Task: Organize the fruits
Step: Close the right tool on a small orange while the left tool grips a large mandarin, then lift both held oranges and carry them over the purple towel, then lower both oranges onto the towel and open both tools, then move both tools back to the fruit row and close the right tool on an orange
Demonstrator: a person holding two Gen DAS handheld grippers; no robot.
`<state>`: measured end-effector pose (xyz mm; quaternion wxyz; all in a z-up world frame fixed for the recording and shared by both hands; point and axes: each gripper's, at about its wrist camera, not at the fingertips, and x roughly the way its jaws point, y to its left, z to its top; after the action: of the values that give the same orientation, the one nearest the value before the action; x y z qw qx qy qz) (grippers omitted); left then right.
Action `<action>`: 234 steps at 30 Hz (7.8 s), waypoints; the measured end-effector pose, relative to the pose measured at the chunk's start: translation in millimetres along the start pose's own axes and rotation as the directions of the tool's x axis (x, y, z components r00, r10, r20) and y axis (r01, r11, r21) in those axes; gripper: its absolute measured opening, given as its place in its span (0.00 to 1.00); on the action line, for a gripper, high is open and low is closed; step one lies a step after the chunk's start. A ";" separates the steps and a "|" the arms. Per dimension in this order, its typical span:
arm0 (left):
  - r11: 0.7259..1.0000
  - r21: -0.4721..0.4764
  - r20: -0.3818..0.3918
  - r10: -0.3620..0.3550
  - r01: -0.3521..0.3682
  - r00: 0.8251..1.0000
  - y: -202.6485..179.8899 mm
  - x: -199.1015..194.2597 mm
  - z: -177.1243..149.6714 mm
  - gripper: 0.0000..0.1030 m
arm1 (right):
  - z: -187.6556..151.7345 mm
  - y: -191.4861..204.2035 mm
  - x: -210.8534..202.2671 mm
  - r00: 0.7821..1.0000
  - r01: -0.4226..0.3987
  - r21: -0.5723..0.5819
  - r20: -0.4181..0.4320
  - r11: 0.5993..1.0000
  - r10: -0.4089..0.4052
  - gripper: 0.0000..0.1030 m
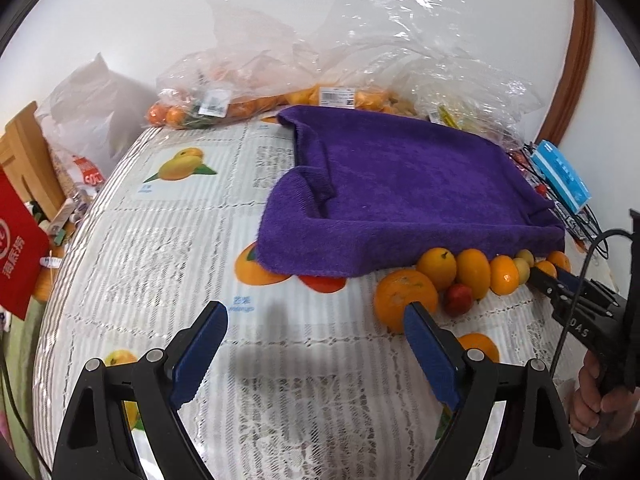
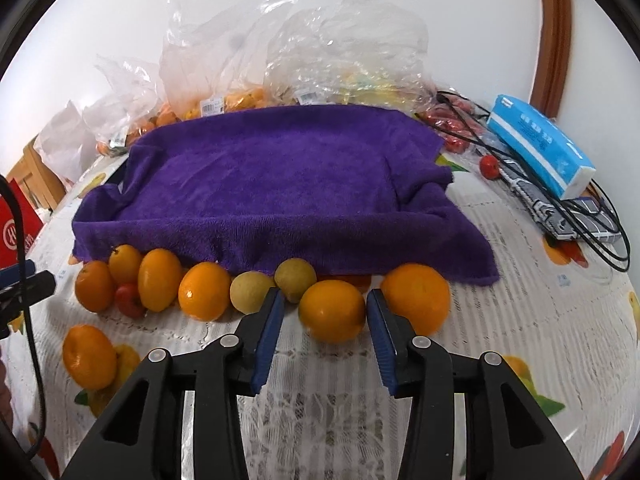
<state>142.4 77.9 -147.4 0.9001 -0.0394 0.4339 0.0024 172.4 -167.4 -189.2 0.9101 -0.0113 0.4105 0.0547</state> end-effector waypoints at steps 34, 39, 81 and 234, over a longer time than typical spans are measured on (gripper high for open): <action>0.981 0.030 -0.050 -0.189 0.191 0.981 -27.8 43.7 7.0 0.67 | -11.6 9.8 -8.8 0.996 -0.082 -0.120 0.020 0.989 0.085 0.26; 0.979 0.062 -0.055 -0.189 0.193 0.980 -31.2 46.8 9.1 0.40 | -15.3 10.6 -3.6 0.996 -0.088 -0.133 -0.026 0.987 0.085 0.31; 0.981 0.062 -0.010 -0.182 0.182 0.983 -27.5 38.6 -5.6 0.40 | -54.7 -15.1 -35.8 0.999 -0.035 -0.057 -0.028 0.998 0.033 0.32; 0.999 -0.028 0.021 -0.038 0.038 0.999 -25.2 -25.0 -27.2 0.79 | -19.9 -61.3 -74.4 0.994 -0.001 0.140 0.106 0.990 -0.014 0.77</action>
<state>106.6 51.6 -143.0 0.9037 -0.0604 0.4238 -0.0082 115.3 -236.3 -148.1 0.9295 0.0541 0.3642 0.0235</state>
